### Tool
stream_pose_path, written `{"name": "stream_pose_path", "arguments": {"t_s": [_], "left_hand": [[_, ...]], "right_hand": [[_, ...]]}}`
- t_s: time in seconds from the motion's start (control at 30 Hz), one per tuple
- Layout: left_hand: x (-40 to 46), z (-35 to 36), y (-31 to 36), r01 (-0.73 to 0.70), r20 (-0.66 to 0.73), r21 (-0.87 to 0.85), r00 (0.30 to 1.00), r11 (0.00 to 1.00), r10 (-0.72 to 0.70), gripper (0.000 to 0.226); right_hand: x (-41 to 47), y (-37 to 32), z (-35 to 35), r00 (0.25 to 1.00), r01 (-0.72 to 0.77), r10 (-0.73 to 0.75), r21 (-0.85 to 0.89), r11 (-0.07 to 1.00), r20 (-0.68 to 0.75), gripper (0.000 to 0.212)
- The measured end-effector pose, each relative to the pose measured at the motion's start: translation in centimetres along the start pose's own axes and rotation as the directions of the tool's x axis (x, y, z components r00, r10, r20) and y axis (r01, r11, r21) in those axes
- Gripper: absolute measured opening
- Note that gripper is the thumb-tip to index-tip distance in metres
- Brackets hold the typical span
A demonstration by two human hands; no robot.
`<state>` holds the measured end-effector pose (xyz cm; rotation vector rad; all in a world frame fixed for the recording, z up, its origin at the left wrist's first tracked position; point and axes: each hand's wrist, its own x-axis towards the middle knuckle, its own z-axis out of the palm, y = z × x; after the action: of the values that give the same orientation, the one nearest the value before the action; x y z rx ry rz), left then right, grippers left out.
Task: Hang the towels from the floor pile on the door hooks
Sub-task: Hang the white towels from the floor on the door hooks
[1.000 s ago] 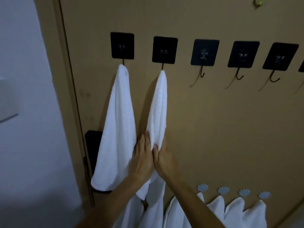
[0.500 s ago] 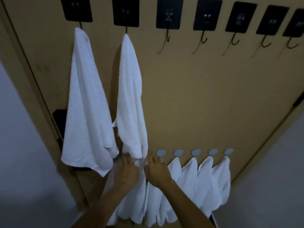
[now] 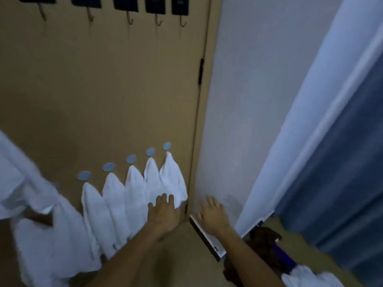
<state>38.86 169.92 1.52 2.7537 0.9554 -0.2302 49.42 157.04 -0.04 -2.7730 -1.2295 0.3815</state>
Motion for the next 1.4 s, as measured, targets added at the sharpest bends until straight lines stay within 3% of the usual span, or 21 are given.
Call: {"name": "stream_pose_path", "arguments": {"t_s": [0.07,0.2,0.33,0.4,0.5,0.57,0.6,0.67,0.77,0.87,1.0,1.27,1.4], "left_hand": [[-0.1,1.8,5.2,-0.101,0.046,0.011,0.994,0.995,0.1,0.049],[-1.1,5.6,15.9,-0.316,0.181,0.016,0.934,0.949,0.308,0.05],[-3.6,8.7,26.0,-0.54,0.26,0.016,0.815,0.841,0.518,0.055],[-4.5,10.2,29.9,-0.632,0.271,0.031,0.751,0.774,0.602,0.053],[-5.0,12.6,34.3,-0.723,0.306,0.066,0.671,0.688,0.676,0.054],[-4.8,14.4,36.7,-0.748,0.338,0.074,0.641,0.66,0.689,0.056],[-4.5,15.2,37.8,-0.754,0.362,0.079,0.631,0.652,0.686,0.057],[-3.4,17.1,39.6,-0.771,0.396,0.098,0.61,0.629,0.686,0.06],[-1.6,19.5,42.5,-0.783,0.437,0.144,0.599,0.605,0.671,0.063],[-0.8,21.2,46.0,-0.799,0.482,0.097,0.56,0.594,0.674,0.064],[0.0,22.5,51.5,-0.837,0.504,0.032,0.485,0.546,0.714,0.072],[2.2,26.3,58.6,-0.853,0.547,0.013,0.444,0.523,0.71,0.059],[3.6,28.2,61.2,-0.807,0.578,0.043,0.501,0.589,0.644,0.056]], "right_hand": [[-3.6,6.5,0.8,0.992,-0.122,0.123,0.022,0.992,-0.017,0.052],[-11.7,16.8,2.4,0.929,-0.371,0.371,0.083,0.925,0.022,0.054],[-18.8,23.9,3.8,0.824,-0.564,0.565,0.163,0.81,0.047,0.078],[-21.0,26.7,4.9,0.776,-0.626,0.628,0.188,0.757,0.056,0.078],[-23.2,30.1,5.9,0.733,-0.678,0.673,0.194,0.709,0.099,0.097],[-23.8,32.1,7.0,0.706,-0.705,0.707,0.153,0.692,0.055,0.073],[-23.9,33.3,7.5,0.696,-0.716,0.709,0.174,0.676,0.111,0.061],[-23.8,36.9,10.6,0.669,-0.732,0.735,0.271,0.625,0.113,0.053],[-24.0,39.3,8.9,0.645,-0.763,0.745,0.19,0.618,0.168,0.071],[-23.7,42.1,8.2,0.613,-0.787,0.769,0.227,0.574,0.18,0.094],[-23.0,45.8,8.1,0.574,-0.814,0.801,0.224,0.536,0.168,0.059],[-23.5,53.8,9.6,0.554,-0.832,0.787,0.169,0.528,0.271,0.064],[-23.0,59.0,10.8,0.624,-0.78,0.728,0.186,0.597,0.283,0.054]]}}
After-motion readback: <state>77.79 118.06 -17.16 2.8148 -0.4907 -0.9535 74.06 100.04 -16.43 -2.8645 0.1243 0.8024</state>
